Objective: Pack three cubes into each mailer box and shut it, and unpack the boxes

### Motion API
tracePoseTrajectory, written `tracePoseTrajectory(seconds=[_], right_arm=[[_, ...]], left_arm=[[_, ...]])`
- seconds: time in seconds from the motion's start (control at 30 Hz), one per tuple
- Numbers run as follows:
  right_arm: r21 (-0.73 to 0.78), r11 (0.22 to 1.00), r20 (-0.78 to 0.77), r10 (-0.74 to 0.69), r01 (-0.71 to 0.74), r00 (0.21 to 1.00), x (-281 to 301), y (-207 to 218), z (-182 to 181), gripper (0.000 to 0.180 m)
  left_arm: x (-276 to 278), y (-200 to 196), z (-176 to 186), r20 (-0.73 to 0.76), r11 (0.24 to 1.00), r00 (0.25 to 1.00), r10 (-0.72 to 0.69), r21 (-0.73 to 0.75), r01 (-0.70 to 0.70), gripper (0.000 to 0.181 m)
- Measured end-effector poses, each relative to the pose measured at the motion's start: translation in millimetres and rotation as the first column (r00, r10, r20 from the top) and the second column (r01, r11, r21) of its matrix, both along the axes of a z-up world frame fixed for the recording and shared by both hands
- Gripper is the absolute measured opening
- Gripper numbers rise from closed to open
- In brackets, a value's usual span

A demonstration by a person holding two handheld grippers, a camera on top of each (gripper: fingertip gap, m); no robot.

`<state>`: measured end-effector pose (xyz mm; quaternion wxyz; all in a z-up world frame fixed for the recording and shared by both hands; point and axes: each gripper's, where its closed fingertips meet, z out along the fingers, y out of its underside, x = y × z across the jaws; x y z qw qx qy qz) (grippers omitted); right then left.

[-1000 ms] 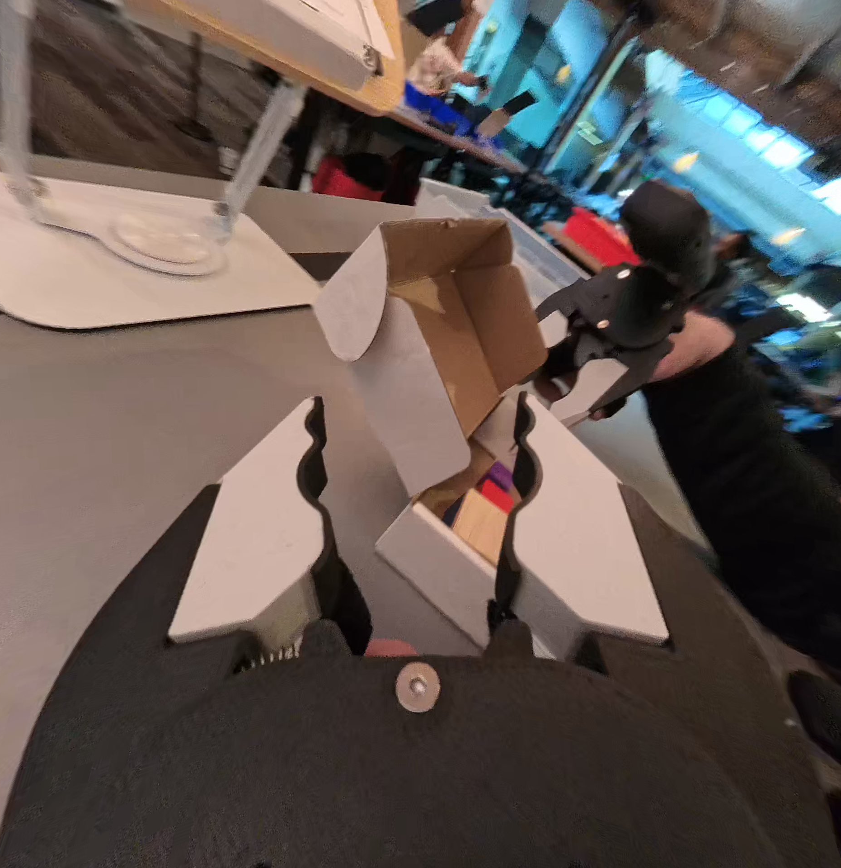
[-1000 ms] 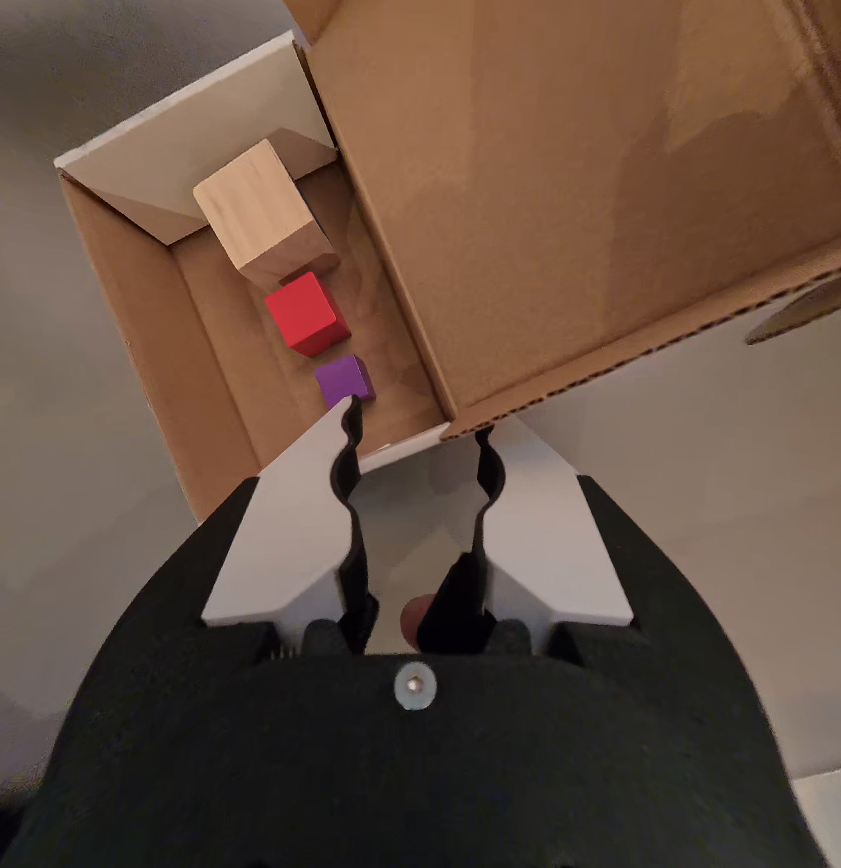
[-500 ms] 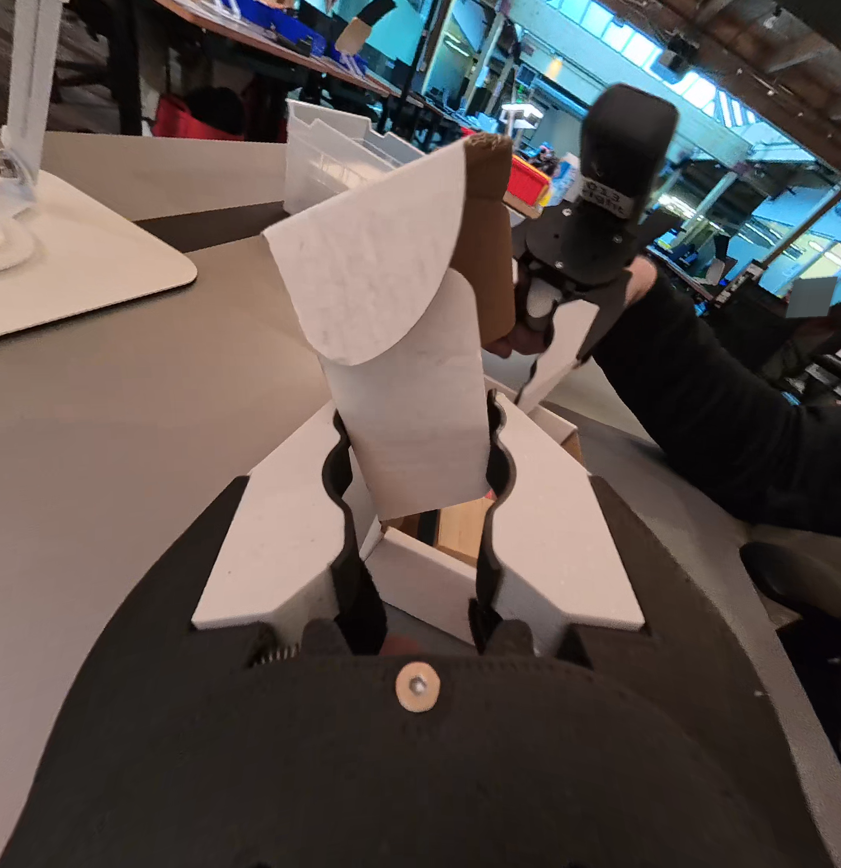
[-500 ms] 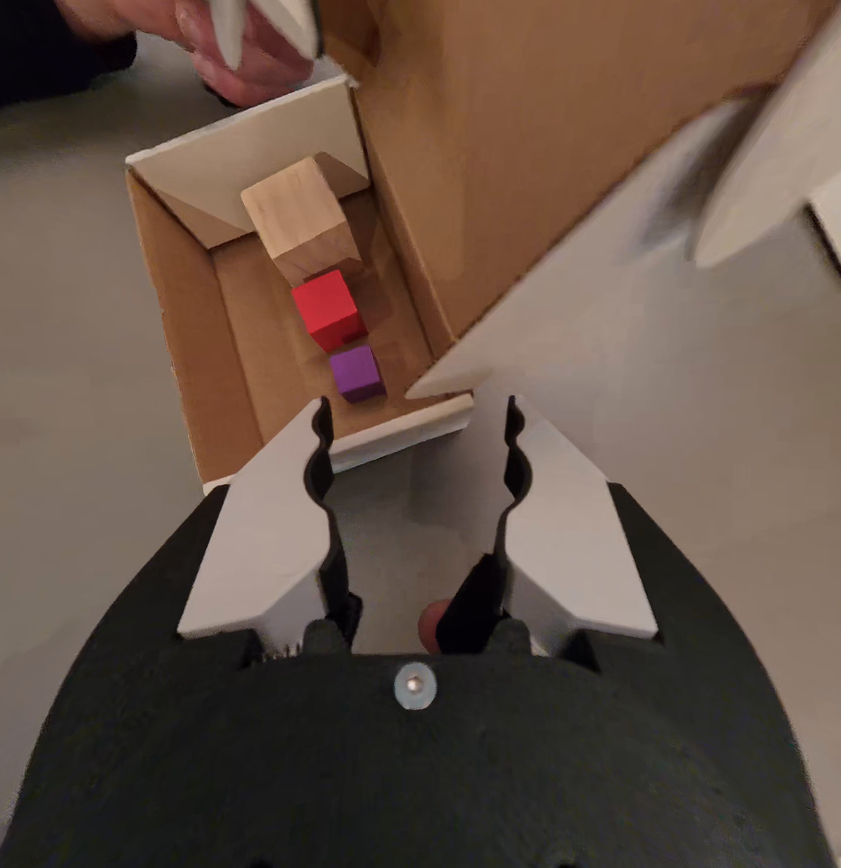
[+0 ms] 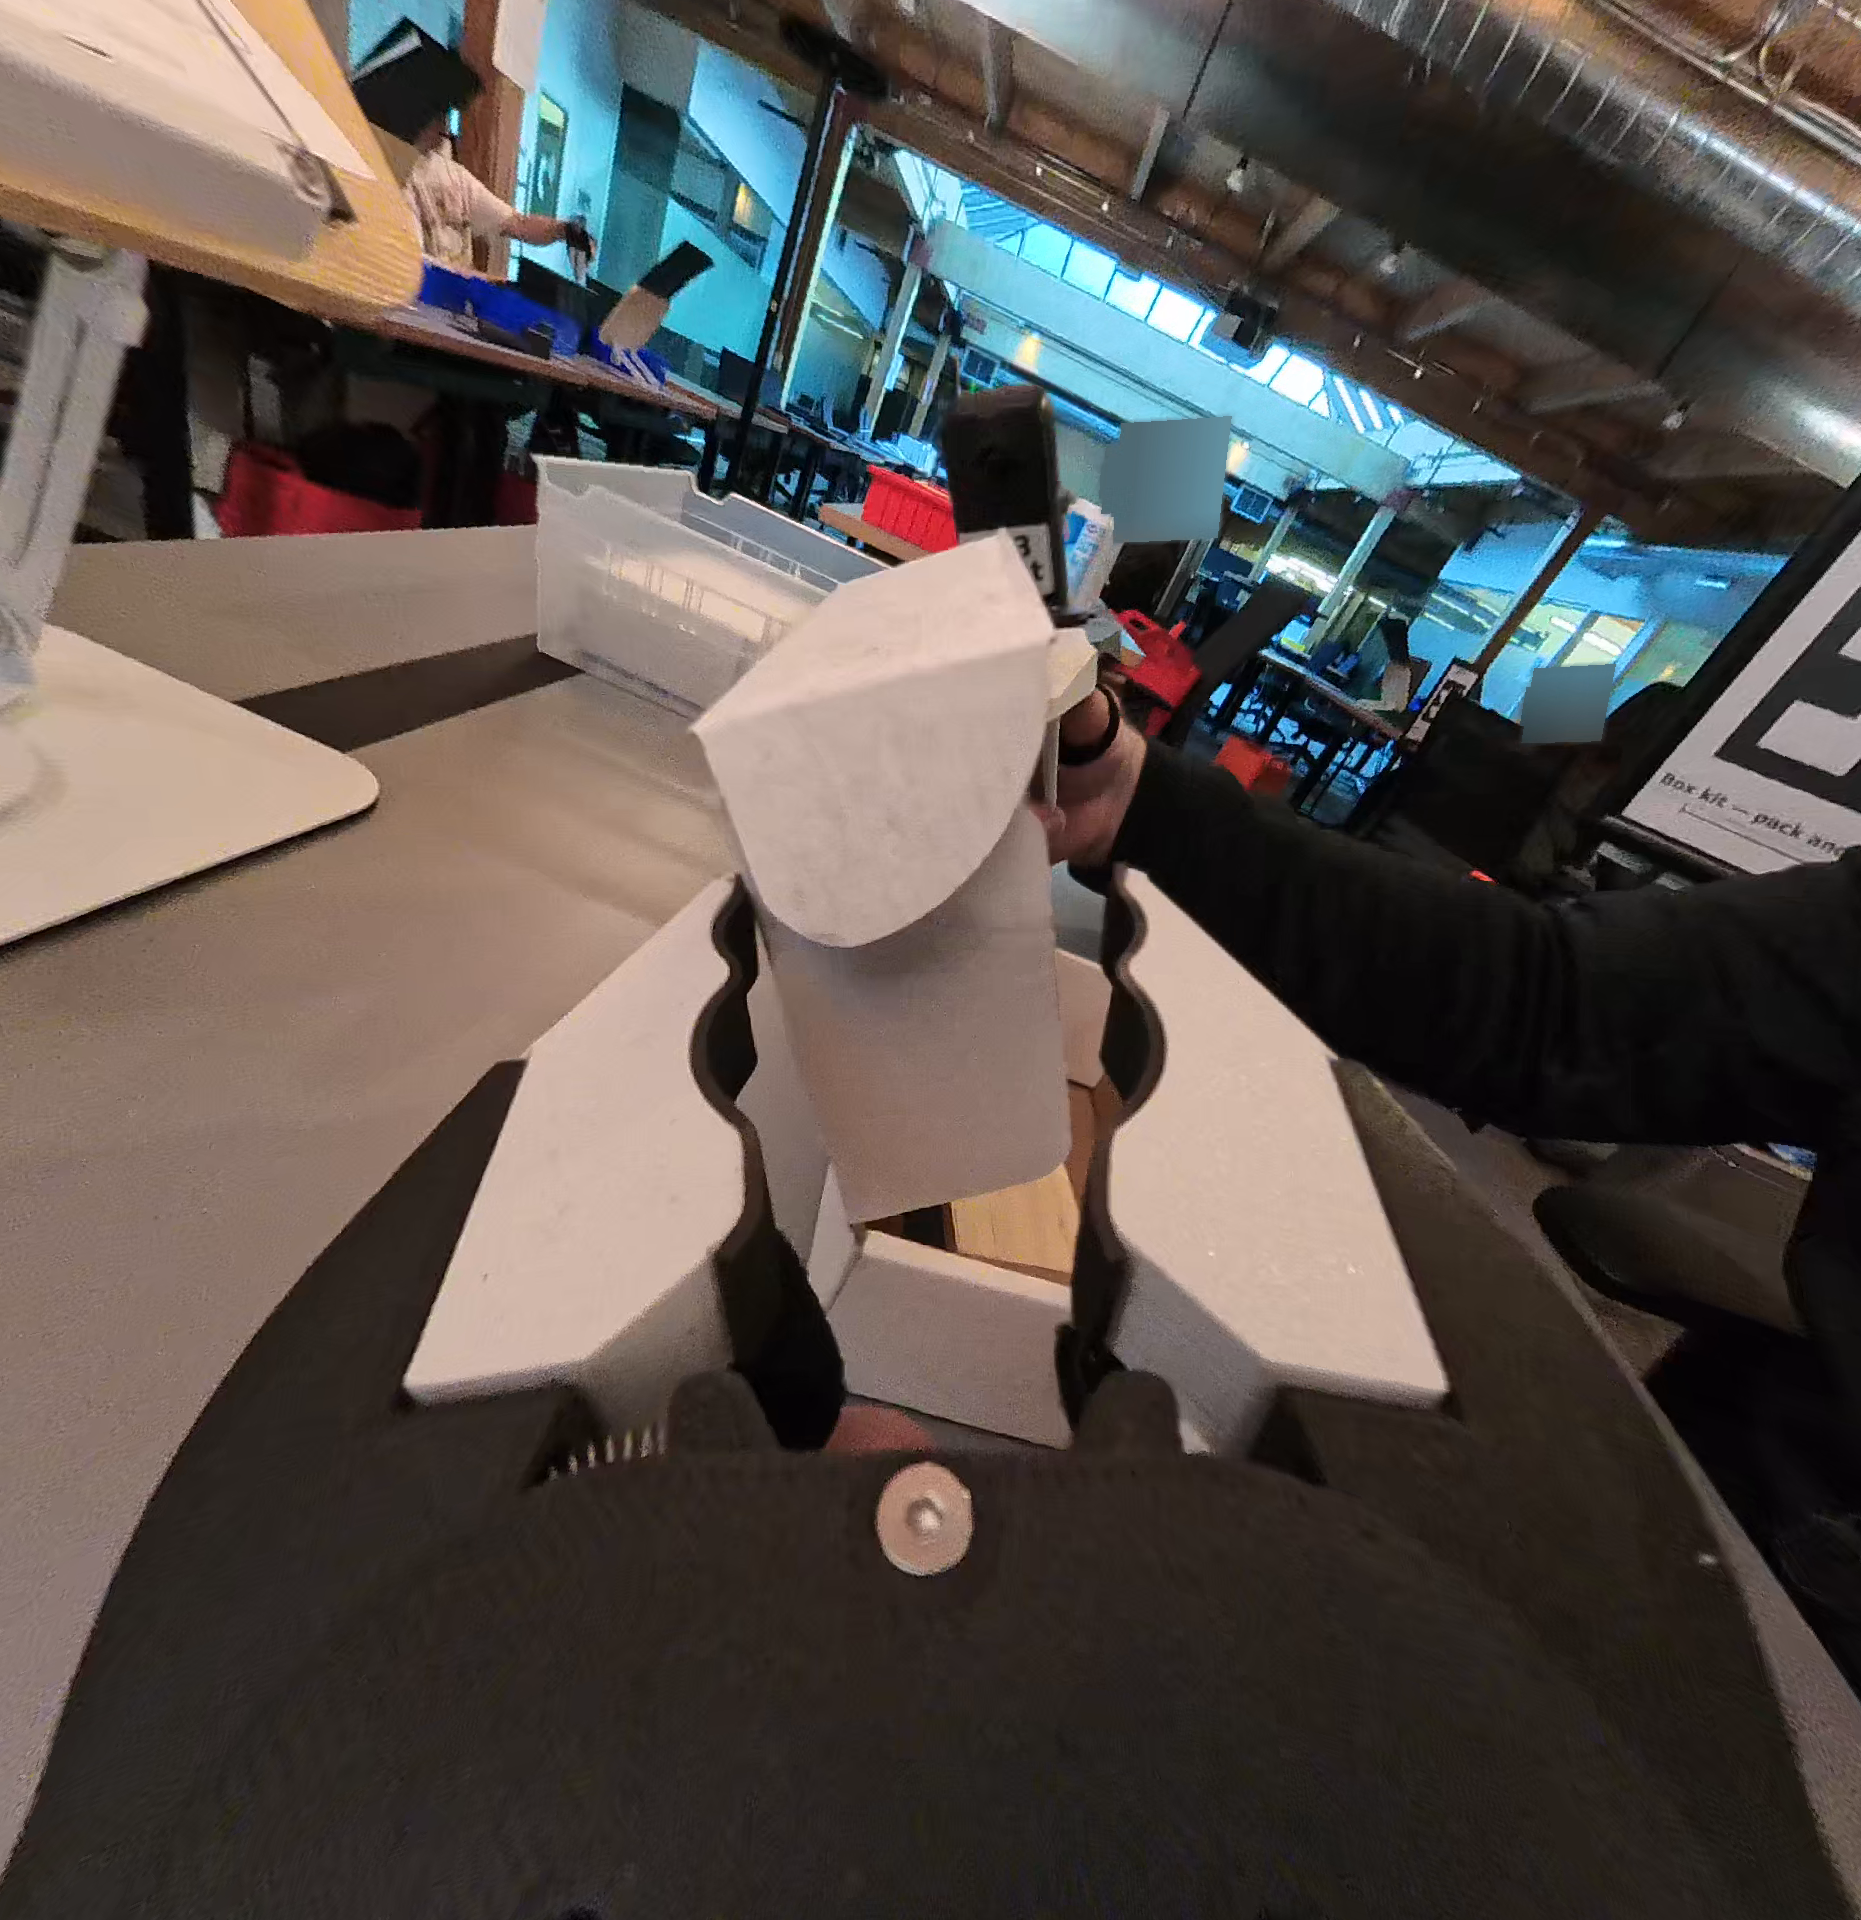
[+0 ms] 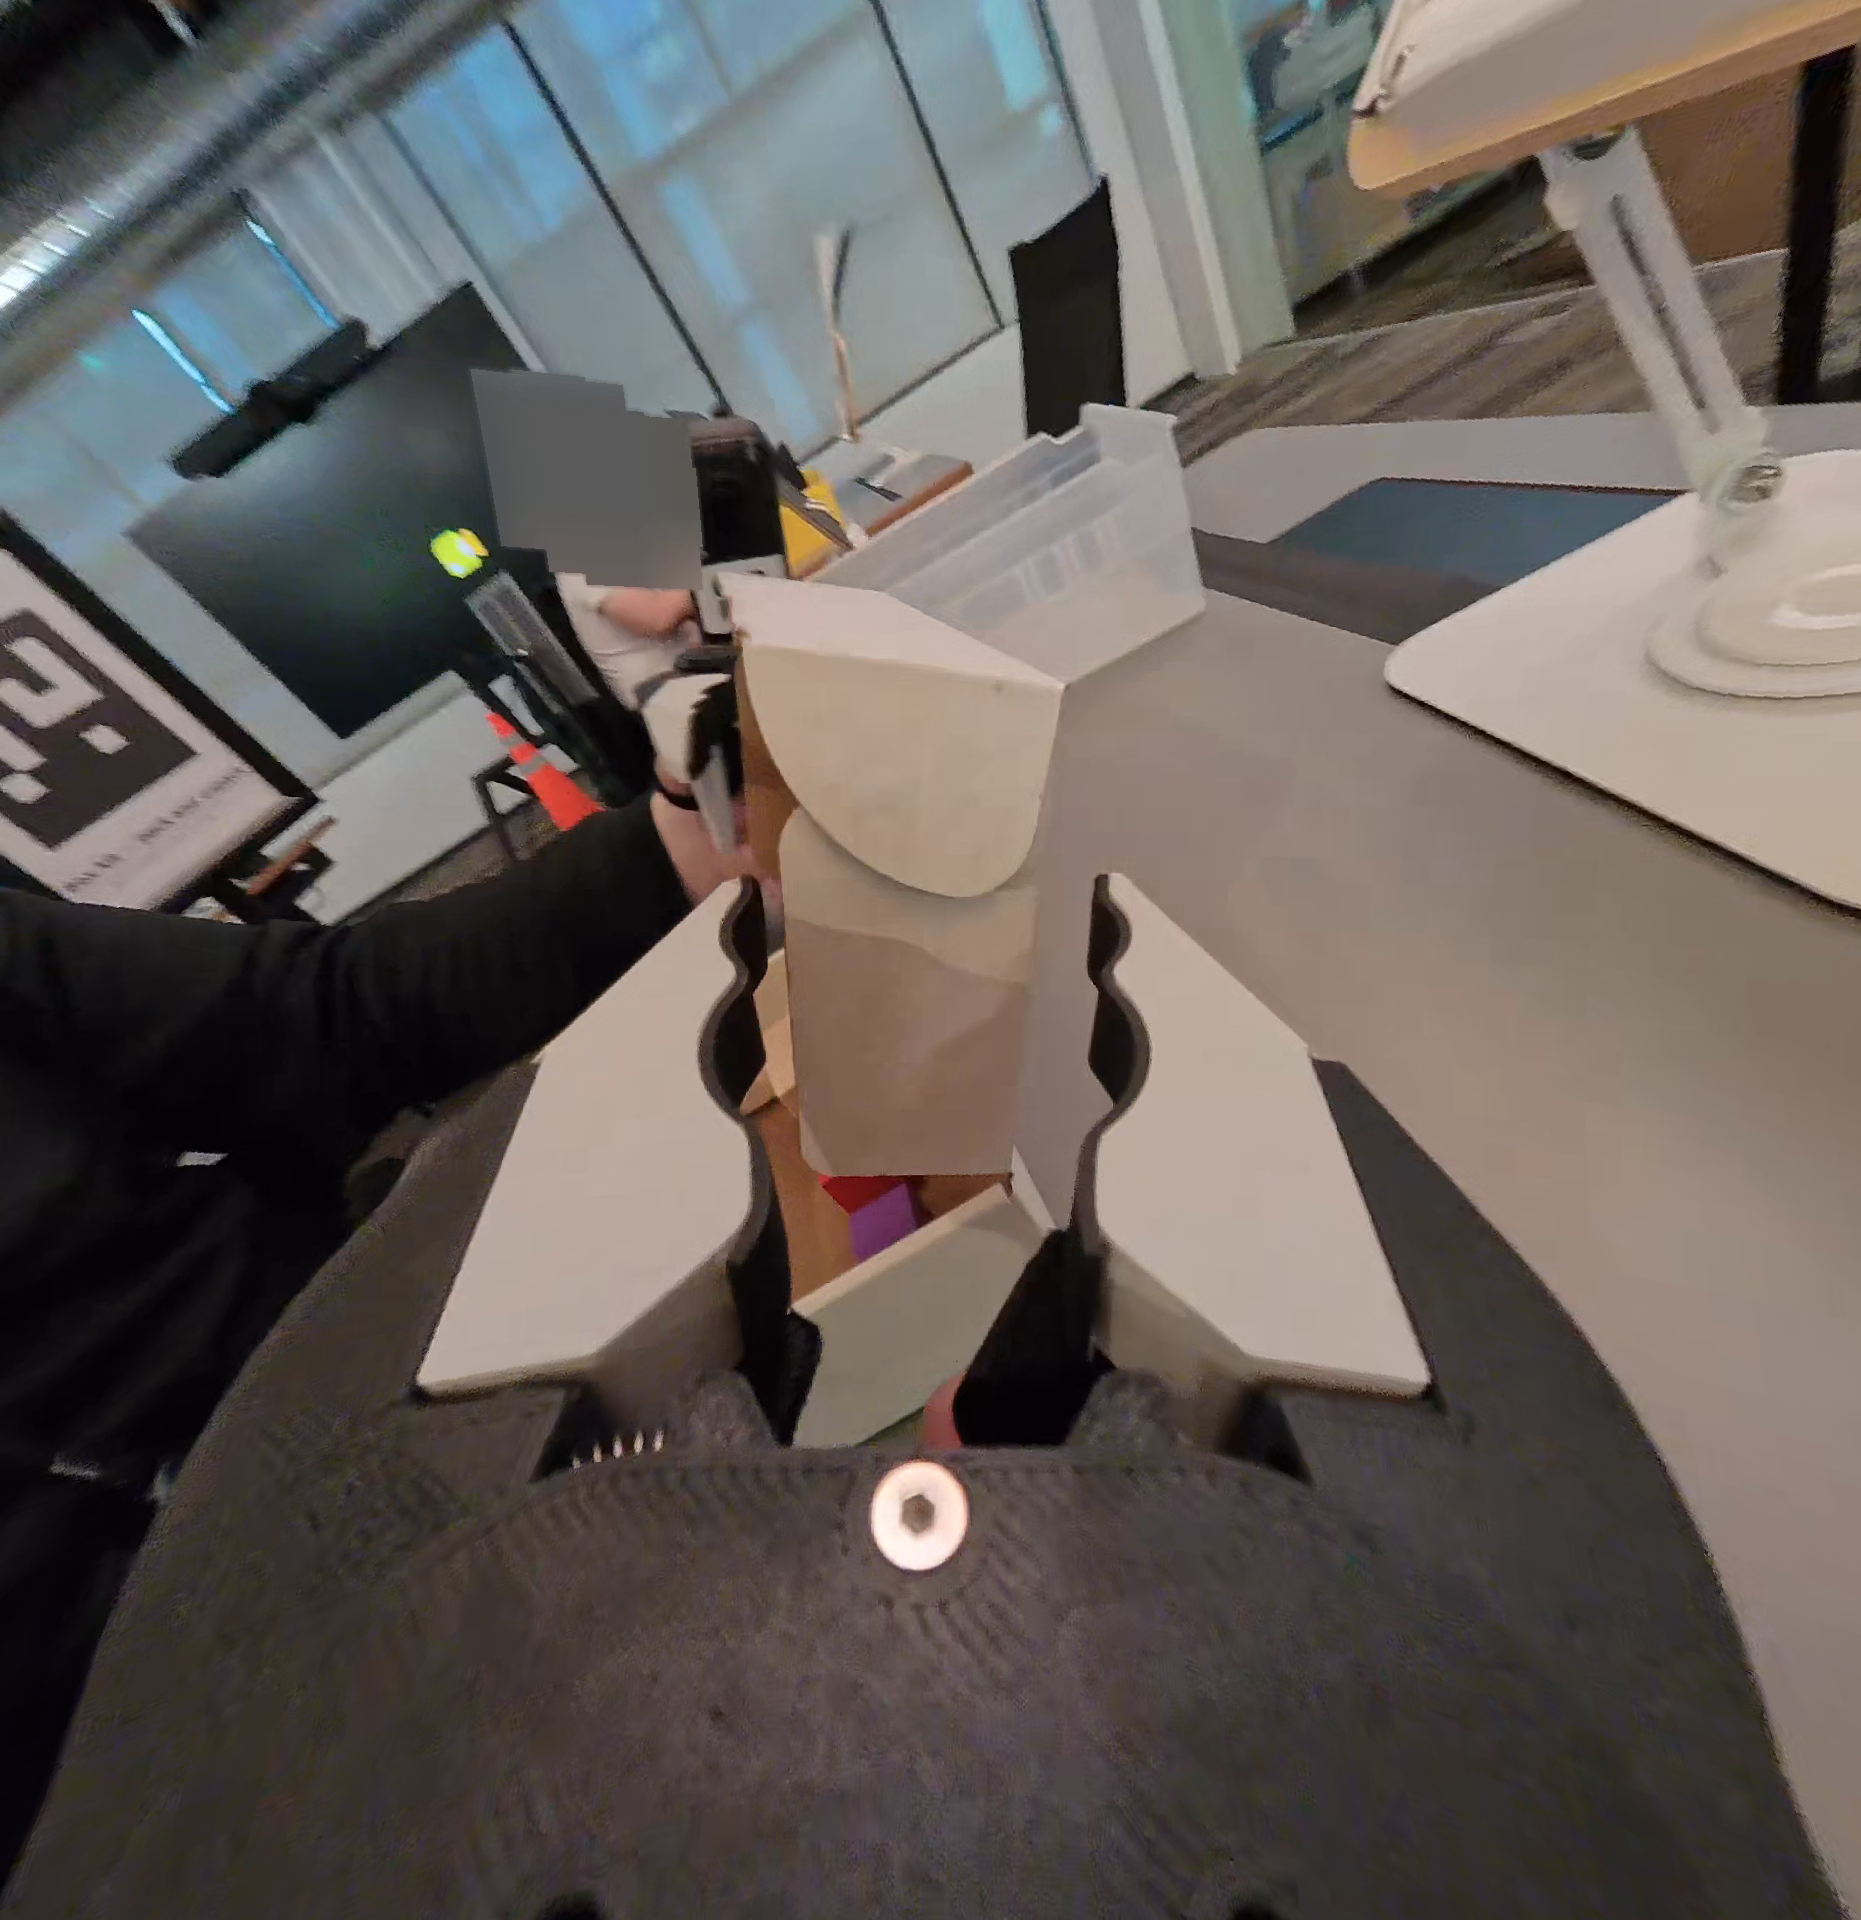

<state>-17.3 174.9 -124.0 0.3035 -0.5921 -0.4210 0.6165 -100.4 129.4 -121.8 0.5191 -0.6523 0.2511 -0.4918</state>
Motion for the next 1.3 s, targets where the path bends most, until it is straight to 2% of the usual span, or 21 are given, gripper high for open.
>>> tracePoseTrajectory(seconds=[0.07, 0.17, 0.3, 0.47, 0.6, 0.7, 0.83, 0.97, 1.07, 1.17, 1.3], right_arm=[[-0.02, 0.998, -0.038, 0.064, -0.065, 0.997, -1.2, -6.2, 1.0, 0.055], [0.019, 0.995, -0.046, 0.099, -0.099, 0.994, -5.4, -12.0, -0.2, 0.052], [0.168, 0.984, 0.016, 0.053, -0.055, 0.998, -7.3, -20.3, -2.1, 0.052], [0.353, 0.935, 0.065, -0.059, 0.033, 0.996, -5.1, -33.1, -7.2, 0.052], [0.538, 0.839, 0.063, -0.138, 0.083, 0.988, -1.5, -44.6, -14.1, 0.051], [0.631, 0.775, 0.109, -0.138, 0.039, 0.984, 4.6, -57.6, -25.1, 0.051], [0.742, 0.665, 0.208, -0.11, -0.083, 0.972, 12.5, -76.7, -39.1, 0.053], [0.757, 0.596, 0.373, -0.061, -0.265, 0.926, 22.6, -95.4, -57.3, 0.064], [0.715, 0.608, 0.436, -0.001, -0.346, 0.9, 28.7, -109.5, -58.9, 0.074], [0.695, 0.601, 0.483, 0.017, -0.395, 0.875, 33.0, -116.7, -59.2, 0.076], [0.594, 0.666, 0.526, 0.103, -0.451, 0.844, 38.2, -128.6, -55.6, 0.082]], left_arm=[[-0.4, 1.2, -3.4, -0.011, 1.0, 1.0, -0.006, -0.007, 0.006, 0.056], [3.1, -1.9, -1.9, -0.032, 1.0, 0.999, -0.014, 0.019, 0.015, 0.055], [7.8, -10.6, -3.6, -0.152, 0.993, 0.988, 0.036, 0.117, -0.018, 0.055], [13.1, -20.5, -9.7, -0.303, 0.969, 0.942, 0.146, 0.238, -0.073, 0.054], [27.6, -36.7, -18.2, -0.376, 0.924, 0.903, 0.209, 0.377, -0.056, 0.051], [32.6, -50.1, -30.9, -0.496, 0.902, 0.841, 0.213, 0.43, 0.025, 0.052], [36.8, -66.6, -48.4, -0.59, 0.908, 0.795, 0.144, 0.398, 0.13, 0.059], [40.2, -82.5, -61.4, -0.667, 0.914, 0.743, 0.063, 0.337, 0.225, 0.08], [40.3, -90.2, -62.3, -0.695, 0.914, 0.719, 0.026, 0.308, 0.264, 0.081], [40.2, -96.9, -64.2, -0.713, 0.922, 0.7, -0.019, 0.259, 0.289, 0.085], [41.5, -105.7, -63.9, -0.692, 0.936, 0.711, -0.127, 0.154, 0.318, 0.093]])
